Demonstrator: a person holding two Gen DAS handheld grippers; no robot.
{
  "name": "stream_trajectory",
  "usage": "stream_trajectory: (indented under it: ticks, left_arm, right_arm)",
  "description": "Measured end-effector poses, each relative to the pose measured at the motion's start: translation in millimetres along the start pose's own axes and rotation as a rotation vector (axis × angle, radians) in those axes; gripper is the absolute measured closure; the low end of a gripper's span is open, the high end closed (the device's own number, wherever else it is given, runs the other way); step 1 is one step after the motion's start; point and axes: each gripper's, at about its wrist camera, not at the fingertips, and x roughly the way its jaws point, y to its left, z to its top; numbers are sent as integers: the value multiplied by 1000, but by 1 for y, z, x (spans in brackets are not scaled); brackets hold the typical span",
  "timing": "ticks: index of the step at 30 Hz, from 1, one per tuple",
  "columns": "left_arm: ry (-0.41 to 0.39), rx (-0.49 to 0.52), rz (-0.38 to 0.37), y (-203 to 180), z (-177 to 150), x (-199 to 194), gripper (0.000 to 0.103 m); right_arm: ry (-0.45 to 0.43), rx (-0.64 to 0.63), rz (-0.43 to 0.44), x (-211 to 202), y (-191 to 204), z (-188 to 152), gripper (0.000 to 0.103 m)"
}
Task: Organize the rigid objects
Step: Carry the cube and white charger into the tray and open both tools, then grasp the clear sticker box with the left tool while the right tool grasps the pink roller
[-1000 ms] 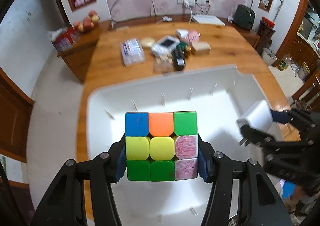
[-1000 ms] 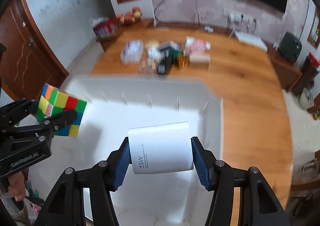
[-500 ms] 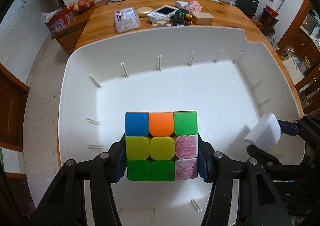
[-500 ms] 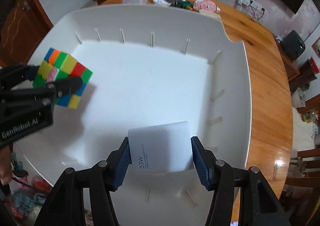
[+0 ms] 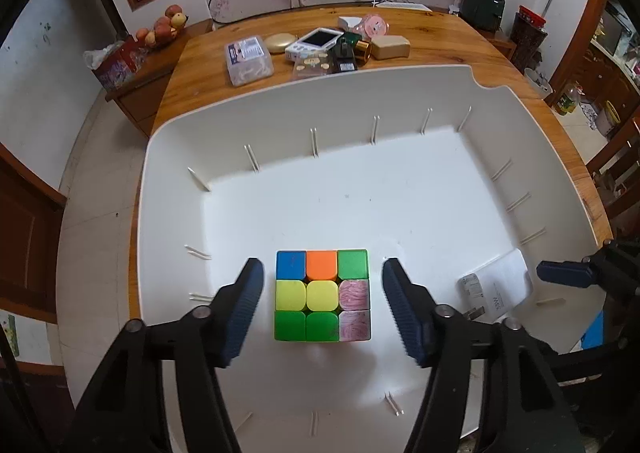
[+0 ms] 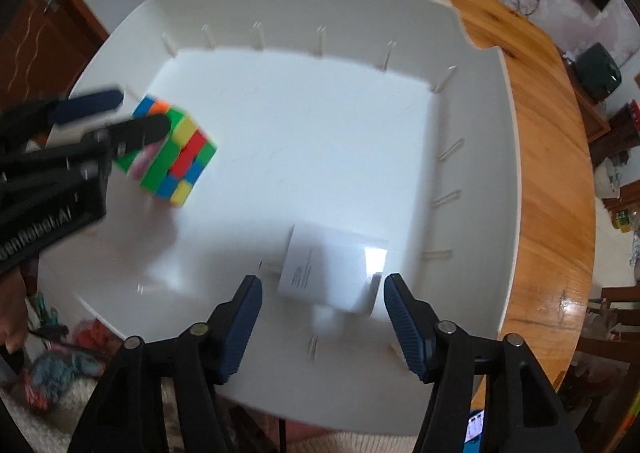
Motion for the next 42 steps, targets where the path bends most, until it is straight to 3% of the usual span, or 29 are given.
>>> stream_trajectory:
  ticks: [2, 12, 21, 26, 34, 42]
  left_arm:
    - [2, -5, 1, 1, 2, -1, 23]
    - [-9, -11, 0, 19, 40, -29, 22]
    - [-86, -22, 16, 50, 111, -82, 22]
    - [-114, -11, 58, 60, 163, -86, 21]
    - [-92, -17, 87, 71, 235, -42, 21]
    - [31, 21, 51, 63, 249, 39, 21]
  right_arm:
    - [0, 4, 7, -1, -1, -1, 38]
    - [-161, -10, 28, -60, -14, 33, 38]
    - [-311, -28, 14, -137, -52, 97, 39]
    - [-343, -61, 3, -162, -74, 159, 39]
    - [-285, -169, 15, -136, -87, 237, 39]
    - [-106, -308, 107, -53, -80, 267, 39]
